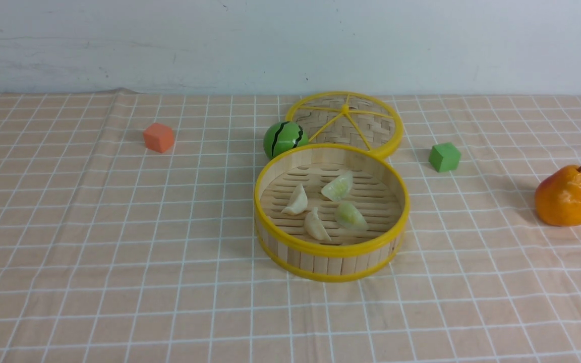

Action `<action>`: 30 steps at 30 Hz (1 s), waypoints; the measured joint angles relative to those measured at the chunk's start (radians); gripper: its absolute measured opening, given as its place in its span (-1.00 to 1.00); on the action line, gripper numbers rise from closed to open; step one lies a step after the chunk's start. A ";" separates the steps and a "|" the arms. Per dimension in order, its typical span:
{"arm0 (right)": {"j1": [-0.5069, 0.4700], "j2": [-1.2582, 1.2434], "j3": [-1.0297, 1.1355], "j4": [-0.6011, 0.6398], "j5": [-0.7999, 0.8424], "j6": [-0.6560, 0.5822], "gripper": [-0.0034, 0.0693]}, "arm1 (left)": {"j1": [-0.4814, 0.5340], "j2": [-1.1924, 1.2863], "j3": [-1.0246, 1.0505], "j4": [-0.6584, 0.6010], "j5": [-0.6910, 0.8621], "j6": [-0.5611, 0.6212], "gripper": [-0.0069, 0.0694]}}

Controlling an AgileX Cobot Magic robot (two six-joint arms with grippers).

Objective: Put the dumplings into the steamer on the table with the brown tablecloth.

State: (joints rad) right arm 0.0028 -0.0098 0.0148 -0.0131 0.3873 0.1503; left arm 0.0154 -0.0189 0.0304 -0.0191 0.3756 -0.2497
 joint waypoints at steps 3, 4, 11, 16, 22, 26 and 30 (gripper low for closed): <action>0.000 0.000 0.000 0.000 0.000 0.000 -0.78 | 0.000 0.000 0.000 0.000 0.000 0.000 -0.86; 0.000 0.000 0.000 0.000 0.000 0.000 -0.78 | 0.000 0.000 0.000 0.000 0.000 -0.001 -0.86; 0.000 0.000 0.000 0.000 0.000 0.000 -0.74 | 0.000 0.000 0.000 0.000 0.000 -0.002 -0.86; 0.000 0.000 0.000 0.000 0.000 0.000 -0.72 | 0.000 0.000 0.000 0.000 -0.001 -0.002 -0.85; 0.000 0.000 0.000 0.000 0.000 0.000 -0.70 | 0.000 0.000 0.000 0.000 -0.003 -0.002 -0.85; 0.000 0.000 0.000 0.000 0.000 0.000 -0.69 | 0.000 0.000 0.000 0.000 -0.004 -0.002 -0.84; 0.000 0.000 0.000 0.000 0.000 0.000 -0.67 | 0.000 0.000 0.000 0.000 -0.005 -0.002 -0.83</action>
State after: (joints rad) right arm 0.0028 -0.0098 0.0148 -0.0131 0.3873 0.1503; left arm 0.0154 -0.0189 0.0304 -0.0191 0.3709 -0.2520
